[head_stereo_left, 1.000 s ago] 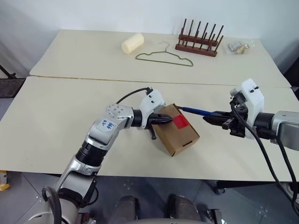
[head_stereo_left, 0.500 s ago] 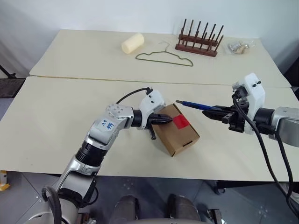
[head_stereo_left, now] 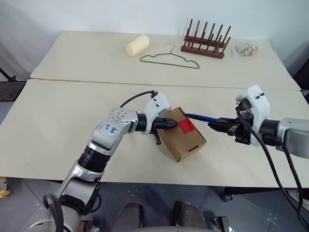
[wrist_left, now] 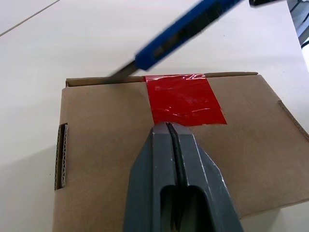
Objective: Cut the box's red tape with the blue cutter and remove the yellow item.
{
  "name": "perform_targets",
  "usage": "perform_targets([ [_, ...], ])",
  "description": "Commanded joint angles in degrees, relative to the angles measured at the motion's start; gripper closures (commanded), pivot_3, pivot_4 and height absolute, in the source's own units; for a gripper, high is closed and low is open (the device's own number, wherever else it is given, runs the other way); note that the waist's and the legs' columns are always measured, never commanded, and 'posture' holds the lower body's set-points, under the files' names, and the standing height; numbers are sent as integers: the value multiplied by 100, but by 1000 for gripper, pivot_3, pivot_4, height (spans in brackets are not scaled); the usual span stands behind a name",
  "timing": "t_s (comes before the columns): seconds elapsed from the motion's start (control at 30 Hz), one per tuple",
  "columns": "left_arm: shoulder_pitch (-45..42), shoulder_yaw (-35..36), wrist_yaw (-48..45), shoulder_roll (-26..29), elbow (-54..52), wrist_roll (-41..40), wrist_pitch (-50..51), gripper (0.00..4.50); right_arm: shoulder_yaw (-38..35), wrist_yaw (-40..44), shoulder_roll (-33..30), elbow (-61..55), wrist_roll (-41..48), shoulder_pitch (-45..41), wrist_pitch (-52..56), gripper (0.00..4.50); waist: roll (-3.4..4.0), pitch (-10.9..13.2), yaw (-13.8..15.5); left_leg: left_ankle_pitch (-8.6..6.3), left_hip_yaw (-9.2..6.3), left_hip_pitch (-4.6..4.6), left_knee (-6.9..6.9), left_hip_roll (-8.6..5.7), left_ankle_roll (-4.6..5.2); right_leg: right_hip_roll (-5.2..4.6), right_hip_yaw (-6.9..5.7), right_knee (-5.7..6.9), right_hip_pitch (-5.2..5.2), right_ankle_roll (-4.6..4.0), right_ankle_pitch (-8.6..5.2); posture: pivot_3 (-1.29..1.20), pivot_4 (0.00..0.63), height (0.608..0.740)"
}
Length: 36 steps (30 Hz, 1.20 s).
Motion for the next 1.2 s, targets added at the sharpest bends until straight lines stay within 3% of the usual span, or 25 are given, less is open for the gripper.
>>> perform_targets([
  [0.03,134,-181,-59,83,-55,30,143,4500,-194,68,-97,-193,-36,-11,13,4348,0,0,0,0,0,0,0,0,0,0,0,0,0,0,0,0,150,740],
  [0.3,87,-238,-92,101,-13,61,150,4500,-167,233,-252,-211,-5,-106,156,4348,0,0,1,0,0,0,0,0,0,0,0,0,0,0,0,0,150,740],
  [0.6,-64,-925,-189,316,208,480,140,4500,27,316,-690,-34,454,-438,571,4348,-1,-5,9,0,-1,6,0,0,0,0,1,0,6,0,0,0,150,740],
  [1.2,105,-929,-177,308,12,493,219,4500,45,308,-899,192,319,-199,897,4348,-7,-15,14,0,-9,11,2,1,0,-1,-1,-1,15,0,0,0,150,740],
])
